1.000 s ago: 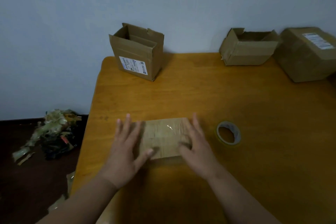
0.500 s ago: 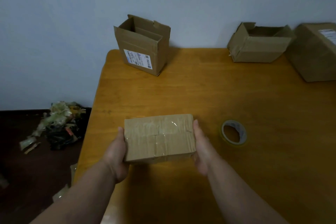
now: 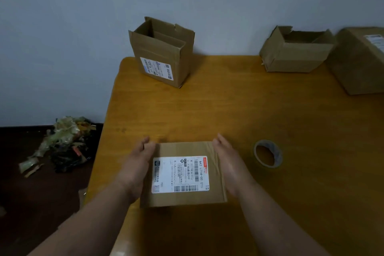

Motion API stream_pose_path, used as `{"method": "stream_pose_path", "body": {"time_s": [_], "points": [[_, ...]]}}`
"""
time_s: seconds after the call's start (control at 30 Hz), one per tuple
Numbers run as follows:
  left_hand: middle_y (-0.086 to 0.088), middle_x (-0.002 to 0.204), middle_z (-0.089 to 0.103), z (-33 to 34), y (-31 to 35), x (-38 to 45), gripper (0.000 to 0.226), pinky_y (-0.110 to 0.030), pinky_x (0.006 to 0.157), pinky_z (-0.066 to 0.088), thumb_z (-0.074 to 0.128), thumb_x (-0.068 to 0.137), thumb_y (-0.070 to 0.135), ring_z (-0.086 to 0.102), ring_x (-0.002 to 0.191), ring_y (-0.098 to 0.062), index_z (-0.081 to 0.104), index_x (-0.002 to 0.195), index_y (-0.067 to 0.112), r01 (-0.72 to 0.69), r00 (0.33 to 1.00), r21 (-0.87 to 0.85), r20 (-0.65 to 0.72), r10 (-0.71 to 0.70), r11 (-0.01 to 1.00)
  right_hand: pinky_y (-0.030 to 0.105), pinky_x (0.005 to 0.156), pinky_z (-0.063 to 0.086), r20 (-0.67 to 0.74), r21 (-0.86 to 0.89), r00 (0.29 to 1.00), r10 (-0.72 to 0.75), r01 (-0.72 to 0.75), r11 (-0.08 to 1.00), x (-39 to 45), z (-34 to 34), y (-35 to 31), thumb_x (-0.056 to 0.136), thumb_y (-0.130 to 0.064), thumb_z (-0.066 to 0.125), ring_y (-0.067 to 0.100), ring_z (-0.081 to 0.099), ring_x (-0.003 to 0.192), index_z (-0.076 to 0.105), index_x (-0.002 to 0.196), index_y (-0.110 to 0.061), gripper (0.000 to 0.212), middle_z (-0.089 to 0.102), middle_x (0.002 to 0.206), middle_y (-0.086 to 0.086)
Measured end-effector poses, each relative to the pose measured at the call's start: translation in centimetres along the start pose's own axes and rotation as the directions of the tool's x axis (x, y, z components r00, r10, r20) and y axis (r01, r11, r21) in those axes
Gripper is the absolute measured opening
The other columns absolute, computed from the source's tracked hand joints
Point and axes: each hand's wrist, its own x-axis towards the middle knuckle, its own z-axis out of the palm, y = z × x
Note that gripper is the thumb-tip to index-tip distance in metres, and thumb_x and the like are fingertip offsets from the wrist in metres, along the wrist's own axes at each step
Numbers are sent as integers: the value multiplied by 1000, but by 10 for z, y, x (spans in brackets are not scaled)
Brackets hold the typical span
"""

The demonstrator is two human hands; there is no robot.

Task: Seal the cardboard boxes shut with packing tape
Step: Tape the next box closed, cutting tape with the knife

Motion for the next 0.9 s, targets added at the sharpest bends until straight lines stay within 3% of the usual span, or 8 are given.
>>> {"method": "stream_pose_path", "body": {"time_s": [0.2,0.4,0.57,0.67,0.7,0.77,0.83,0.9], "points": [[-18,92,70,0,-9,2,36,-52,86,54,45,99,52,69,86,-37,55,110,20,169,981,162,-120,-150,972,48,110,40,-73,-83,994,85,-91,992,11,5,18,101,-47,44,25,50,129,44,144,-29,47,50,144,-2],[-9,100,69,-11,34,-6,28,-49,75,57,63,92,39,66,91,-30,62,105,14,-185,980,-183,-107,167,966,42,82,53,-151,282,974,-172,209,936,0,-13,-10,93,-25,64,27,67,95,68,88,-21,7,71,93,3],[6,116,65,-11,17,2,33,-36,76,51,52,100,19,62,108,-22,49,129,34,-220,974,209,99,203,953,25,105,30,-31,-497,936,-350,289,818,-13,11,0,101,-36,49,8,32,136,23,153,-30,58,25,150,-13],[3,143,50,-12,5,4,51,-41,99,47,48,102,20,46,133,-24,30,147,36,-315,949,334,124,289,889,30,118,8,46,-749,925,-377,281,601,-19,14,-3,105,-39,28,14,-4,151,-10,155,-28,63,-15,162,-10],[-1,159,27,-14,2,7,63,-46,114,34,46,102,24,25,147,-27,12,154,36,-356,930,517,112,351,778,35,121,-1,63,-857,907,-417,263,443,-19,15,-4,106,-38,25,16,-16,149,-13,154,-27,62,-24,160,-7],[1,163,-19,-9,-5,2,65,-46,123,-2,24,104,43,-17,150,-21,-17,153,30,-400,819,885,228,527,238,43,121,-12,190,-930,839,-509,320,181,-24,23,-8,105,-39,22,16,-29,145,-12,153,-26,60,-29,158,-4],[-1,163,-12,-3,-13,-2,64,-49,120,-7,-10,98,53,-17,149,-21,-9,153,22,-453,706,876,467,532,-168,47,119,-16,344,-909,811,-474,414,48,-30,34,-10,102,-46,17,14,-28,145,-6,155,-24,62,-22,160,-5],[-1,163,-4,0,-13,-3,76,-51,119,-4,-25,91,53,-11,149,-21,0,154,19,-441,708,839,543,452,-318,51,118,-16,407,-903,822,-398,429,-36,-29,37,-9,94,-53,16,12,-27,146,-7,156,-23,72,-21,162,-4]]}}
